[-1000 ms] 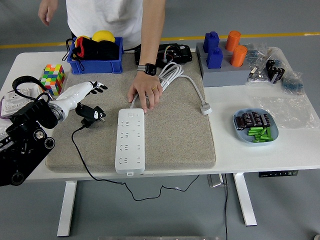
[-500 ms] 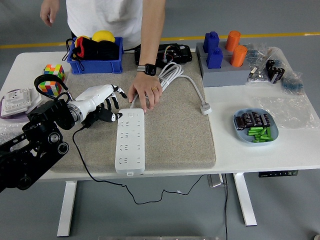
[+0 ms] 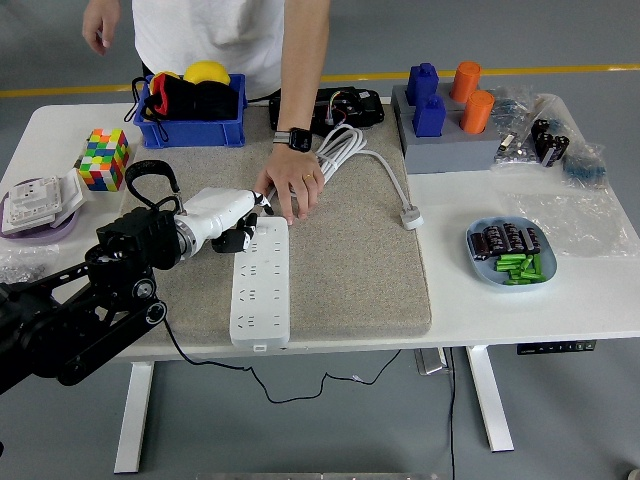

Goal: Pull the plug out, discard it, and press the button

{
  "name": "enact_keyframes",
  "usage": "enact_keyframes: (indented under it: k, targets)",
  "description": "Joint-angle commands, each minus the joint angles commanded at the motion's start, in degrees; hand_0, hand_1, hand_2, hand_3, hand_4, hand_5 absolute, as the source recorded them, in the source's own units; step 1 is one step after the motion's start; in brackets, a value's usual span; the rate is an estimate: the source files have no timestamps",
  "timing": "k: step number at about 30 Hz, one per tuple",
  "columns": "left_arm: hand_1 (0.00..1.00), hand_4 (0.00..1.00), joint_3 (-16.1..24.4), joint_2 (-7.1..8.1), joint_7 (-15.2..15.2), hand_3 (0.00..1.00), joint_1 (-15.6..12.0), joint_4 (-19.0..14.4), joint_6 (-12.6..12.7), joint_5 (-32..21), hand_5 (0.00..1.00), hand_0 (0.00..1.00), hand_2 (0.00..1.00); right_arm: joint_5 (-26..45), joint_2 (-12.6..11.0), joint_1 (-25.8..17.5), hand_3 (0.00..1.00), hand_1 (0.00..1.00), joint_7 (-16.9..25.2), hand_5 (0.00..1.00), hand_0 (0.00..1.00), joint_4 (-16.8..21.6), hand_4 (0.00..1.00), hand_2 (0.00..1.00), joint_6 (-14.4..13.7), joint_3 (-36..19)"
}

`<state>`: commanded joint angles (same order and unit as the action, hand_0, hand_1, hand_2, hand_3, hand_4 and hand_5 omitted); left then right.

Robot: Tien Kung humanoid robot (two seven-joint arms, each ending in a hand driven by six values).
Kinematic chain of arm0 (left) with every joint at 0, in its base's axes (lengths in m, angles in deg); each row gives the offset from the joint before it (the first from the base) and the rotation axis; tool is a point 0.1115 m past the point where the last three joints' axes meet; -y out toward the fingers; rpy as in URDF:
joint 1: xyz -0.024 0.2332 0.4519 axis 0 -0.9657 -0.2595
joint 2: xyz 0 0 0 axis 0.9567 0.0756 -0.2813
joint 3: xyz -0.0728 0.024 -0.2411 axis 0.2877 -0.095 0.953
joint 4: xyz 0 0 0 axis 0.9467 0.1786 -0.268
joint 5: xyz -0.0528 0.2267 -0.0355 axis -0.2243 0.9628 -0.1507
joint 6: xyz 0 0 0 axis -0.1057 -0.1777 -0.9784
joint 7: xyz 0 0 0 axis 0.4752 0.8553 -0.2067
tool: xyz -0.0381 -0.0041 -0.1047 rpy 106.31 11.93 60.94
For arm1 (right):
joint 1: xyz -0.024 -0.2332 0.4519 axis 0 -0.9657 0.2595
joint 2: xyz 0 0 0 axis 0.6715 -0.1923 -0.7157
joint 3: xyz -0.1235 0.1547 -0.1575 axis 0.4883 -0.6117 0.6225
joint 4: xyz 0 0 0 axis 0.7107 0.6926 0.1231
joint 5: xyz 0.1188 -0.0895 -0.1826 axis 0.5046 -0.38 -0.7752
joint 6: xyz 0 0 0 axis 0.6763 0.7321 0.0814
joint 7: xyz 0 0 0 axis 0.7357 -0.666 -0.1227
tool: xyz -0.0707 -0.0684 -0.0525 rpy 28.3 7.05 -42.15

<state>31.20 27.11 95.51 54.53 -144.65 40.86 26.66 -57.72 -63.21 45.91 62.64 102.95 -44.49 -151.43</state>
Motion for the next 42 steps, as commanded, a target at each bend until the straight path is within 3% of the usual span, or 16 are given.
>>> enact_keyframes:
  k: [13,22,42]
  targets:
    - [0.081,0.002,-1.8,-1.16,0.62,0.778,1.62,3.03,-1.11,-0.9,0.002,0.191,0.18,-0.1,-0.11,-0.14,0.629,0.674,0.01,0.591,0.725,-0.05,0.739,0.655,-0.01,-0.21]
    - [0.078,0.002,-2.39,-1.03,0.63,0.738,2.11,4.91,-1.68,-1.47,0.002,0.186,0.173,-0.3,0.04,-0.19,0.629,0.674,0.0,0.592,0.725,0.0,0.739,0.655,0.01,-0.5]
    - [0.077,0.002,-3.54,-0.6,0.64,0.72,1.82,4.67,-2.43,-2.62,0.002,0.182,0.17,-0.49,0.22,-0.25,0.629,0.674,0.02,0.592,0.725,-0.05,0.739,0.654,-0.01,-0.97]
